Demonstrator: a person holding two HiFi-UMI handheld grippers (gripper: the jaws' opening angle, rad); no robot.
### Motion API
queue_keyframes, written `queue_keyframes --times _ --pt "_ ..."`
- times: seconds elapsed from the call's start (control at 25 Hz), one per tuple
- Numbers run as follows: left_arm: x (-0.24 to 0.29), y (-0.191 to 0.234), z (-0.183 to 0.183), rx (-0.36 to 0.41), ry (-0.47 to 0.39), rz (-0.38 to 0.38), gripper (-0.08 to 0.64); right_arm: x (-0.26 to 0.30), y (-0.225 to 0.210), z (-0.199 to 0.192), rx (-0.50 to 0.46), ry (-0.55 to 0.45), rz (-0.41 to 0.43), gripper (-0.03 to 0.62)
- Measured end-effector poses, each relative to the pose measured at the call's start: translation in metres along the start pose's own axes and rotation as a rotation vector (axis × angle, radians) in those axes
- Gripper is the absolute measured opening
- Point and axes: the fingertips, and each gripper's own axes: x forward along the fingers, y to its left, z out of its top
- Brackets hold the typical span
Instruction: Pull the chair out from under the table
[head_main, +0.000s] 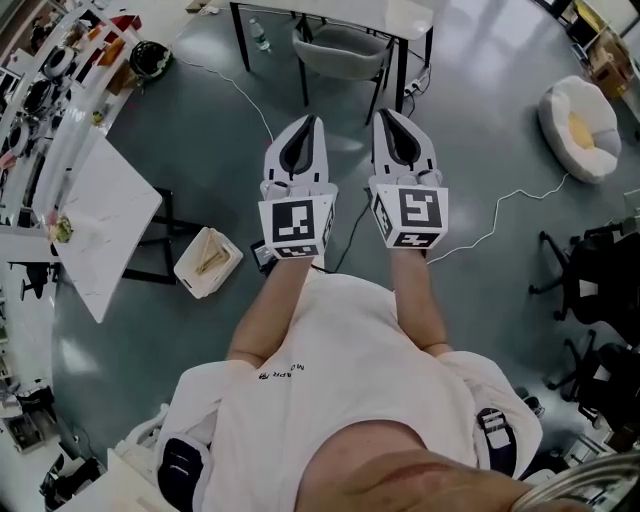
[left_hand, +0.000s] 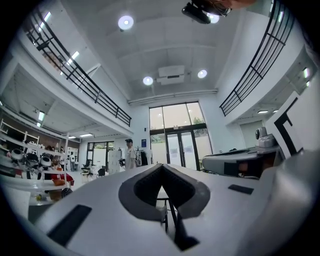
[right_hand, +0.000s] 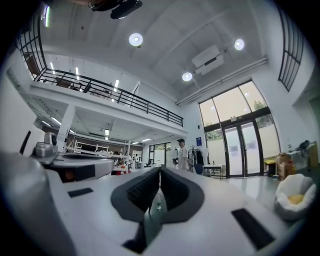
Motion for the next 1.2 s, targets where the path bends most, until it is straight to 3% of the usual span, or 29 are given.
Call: queue_keyframes --times 0.4,0.8,1.2 --pt "0.148 0.08 -0.041 -0.026 0.006 -0.019 0.003 0.161 -0.032 -0.026 -0.012 0.03 -0.029 0.014" --pt "0.298 0.182 -0.04 -0.019 -0.004 -0.115 0.003 0.333 -0.051 -0.005 -0.008 0.016 -0.125 0.012" --pt "0.369 0.22 -0.067 -0.035 0.034 -0.177 0.003 0.418 -0.054 -0.022 -0.037 0.065 -0.129 0.012"
